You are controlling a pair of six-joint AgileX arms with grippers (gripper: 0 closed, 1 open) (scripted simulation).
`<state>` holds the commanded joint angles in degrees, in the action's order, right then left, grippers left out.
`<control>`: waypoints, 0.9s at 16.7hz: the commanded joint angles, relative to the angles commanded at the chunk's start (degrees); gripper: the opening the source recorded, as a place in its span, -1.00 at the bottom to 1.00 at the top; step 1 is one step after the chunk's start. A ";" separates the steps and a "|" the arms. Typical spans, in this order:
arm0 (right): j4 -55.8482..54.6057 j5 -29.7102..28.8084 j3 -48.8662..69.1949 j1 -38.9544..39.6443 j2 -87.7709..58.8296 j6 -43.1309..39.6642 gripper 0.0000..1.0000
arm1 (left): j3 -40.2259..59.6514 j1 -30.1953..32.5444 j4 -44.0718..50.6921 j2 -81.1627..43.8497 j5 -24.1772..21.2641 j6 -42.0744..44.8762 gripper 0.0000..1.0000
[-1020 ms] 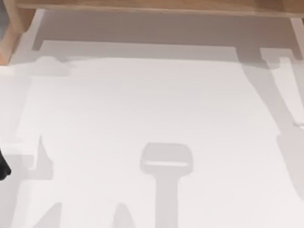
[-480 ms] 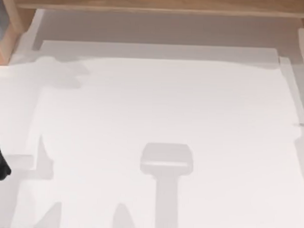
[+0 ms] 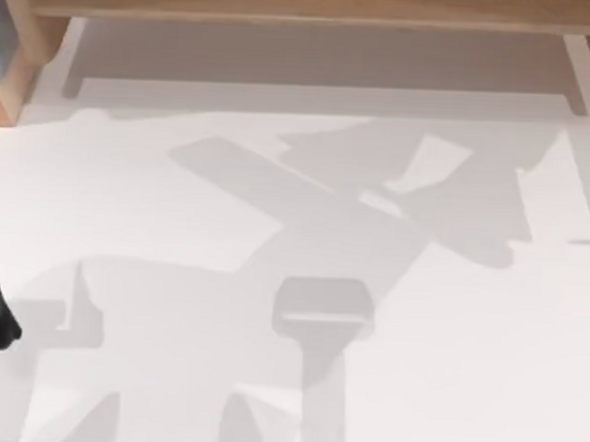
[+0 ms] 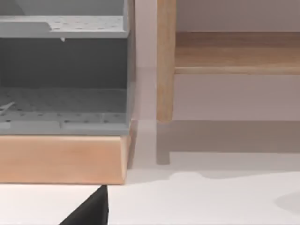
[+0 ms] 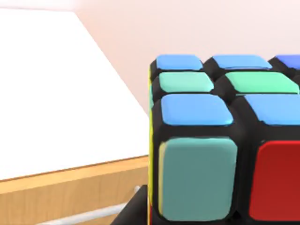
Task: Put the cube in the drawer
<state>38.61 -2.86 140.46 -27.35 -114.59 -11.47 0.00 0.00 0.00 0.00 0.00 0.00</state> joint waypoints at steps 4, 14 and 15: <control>22.36 2.47 10.24 -4.12 -11.84 -4.48 -1.00 | 0.00 0.00 0.00 0.00 0.00 0.00 1.00; 58.07 2.52 25.04 5.47 -41.86 -8.74 -1.00 | 0.00 0.00 0.00 0.00 0.00 0.00 1.00; 58.73 2.20 25.56 5.75 -43.17 -8.68 -1.00 | 0.00 0.00 0.00 0.00 0.00 0.00 1.00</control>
<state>97.35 -0.66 166.01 -21.60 -157.76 -20.14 0.00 0.00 0.00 0.00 0.00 0.00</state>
